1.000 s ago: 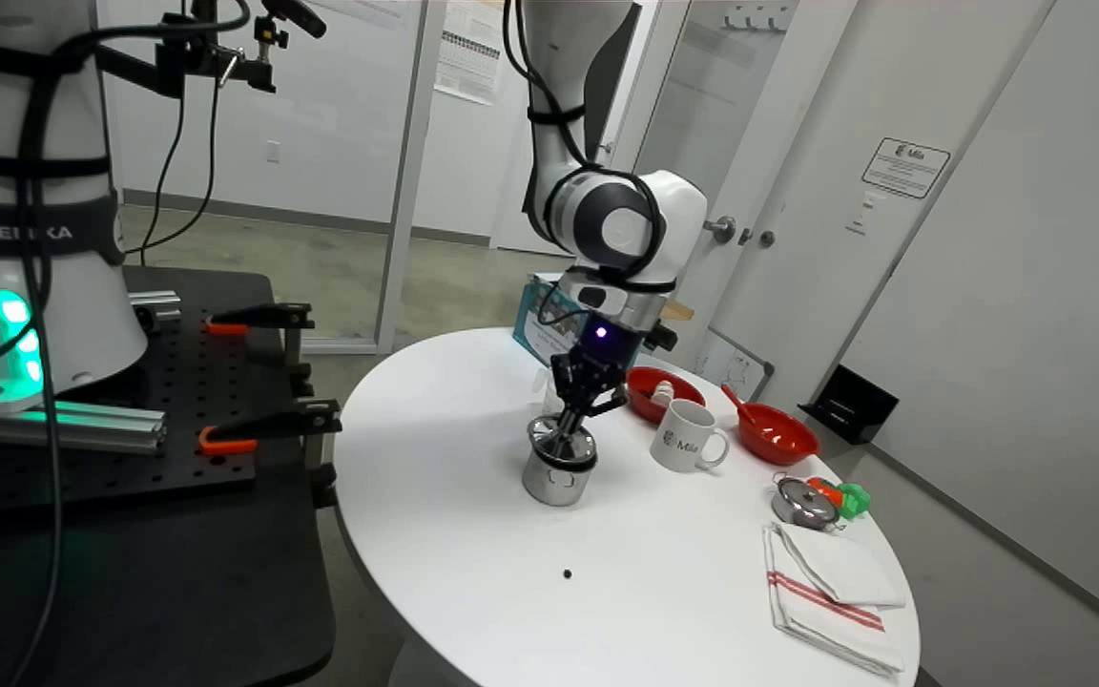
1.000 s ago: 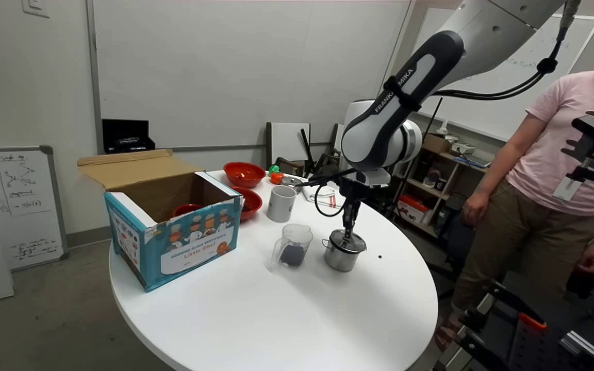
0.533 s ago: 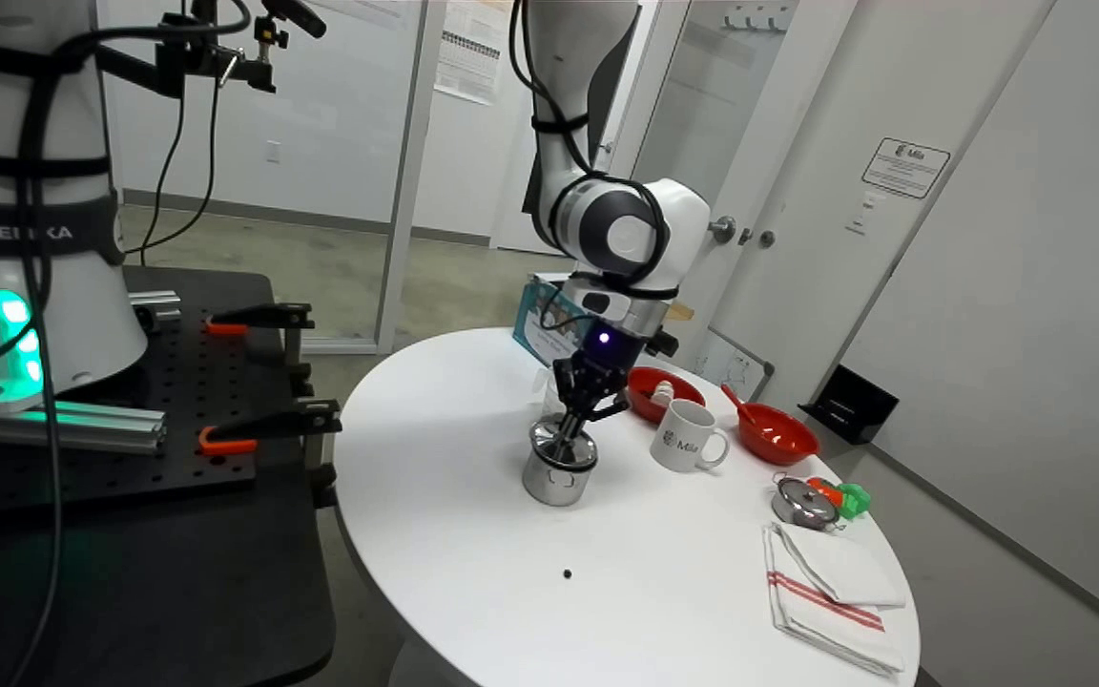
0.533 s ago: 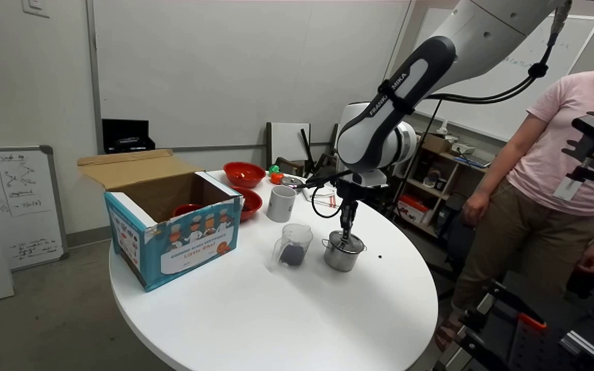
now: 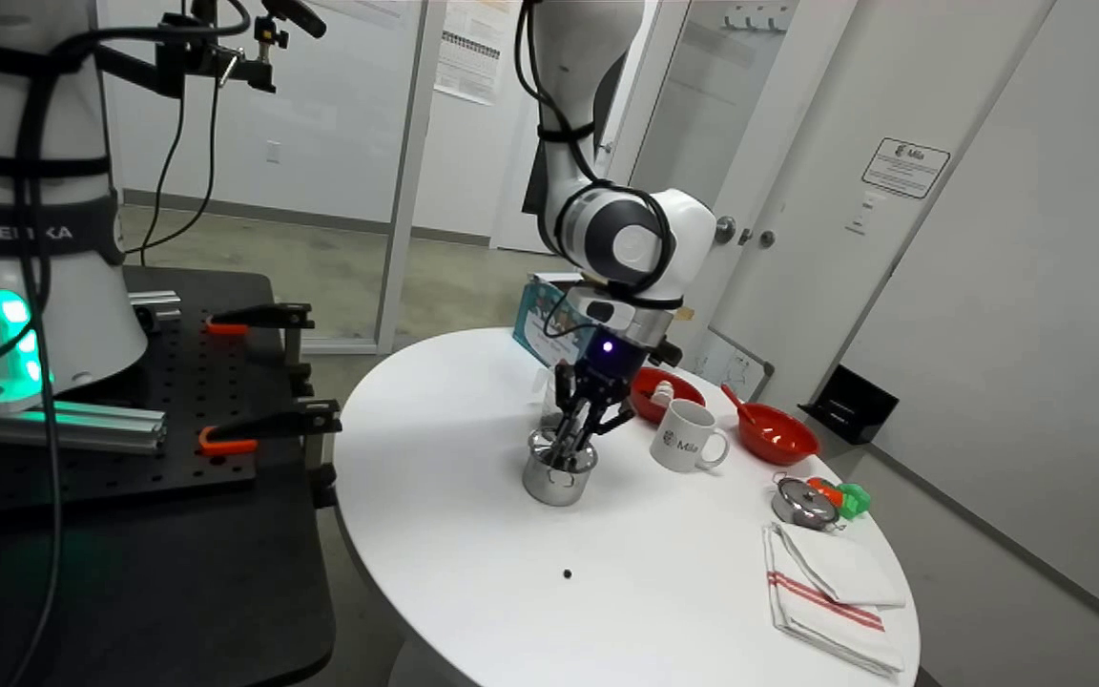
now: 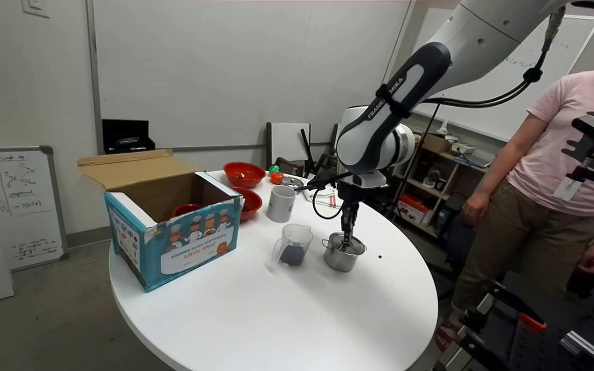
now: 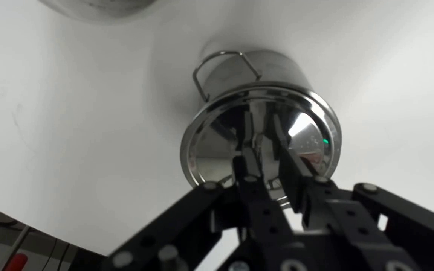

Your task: Remove the lid from the pot and put some of the object from the measuring cup into the pot, and put the lid back on

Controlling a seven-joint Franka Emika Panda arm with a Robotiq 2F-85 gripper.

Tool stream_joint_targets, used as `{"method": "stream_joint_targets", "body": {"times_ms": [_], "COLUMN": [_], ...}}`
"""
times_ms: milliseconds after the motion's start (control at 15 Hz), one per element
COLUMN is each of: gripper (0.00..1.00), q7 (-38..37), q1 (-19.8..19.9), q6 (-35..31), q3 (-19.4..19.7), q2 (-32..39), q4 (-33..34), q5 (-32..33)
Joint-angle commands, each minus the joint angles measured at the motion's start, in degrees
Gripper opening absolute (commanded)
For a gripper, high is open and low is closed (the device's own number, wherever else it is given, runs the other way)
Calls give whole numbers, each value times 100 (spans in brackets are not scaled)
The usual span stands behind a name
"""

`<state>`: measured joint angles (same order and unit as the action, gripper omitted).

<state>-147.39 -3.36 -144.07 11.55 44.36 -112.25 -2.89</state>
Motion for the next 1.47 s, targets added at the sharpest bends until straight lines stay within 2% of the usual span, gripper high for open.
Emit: {"method": "stream_joint_targets", "body": {"times_ms": [0,400,467,533,667,1400], "gripper": [55,99,100,89,100,100], "q7": [70,15,61,32,32,32], "q1": [46,-36,-11,-18,-17,-16], "q6": [125,-8,-30,24,22,22], "q3": [-17,53,44,41,49,51], "q2": [52,-83,-134,32,23,7], "q4": [142,-22,-83,69,63,60], "q5": [-110,-43,-50,-45,-43,-42]}}
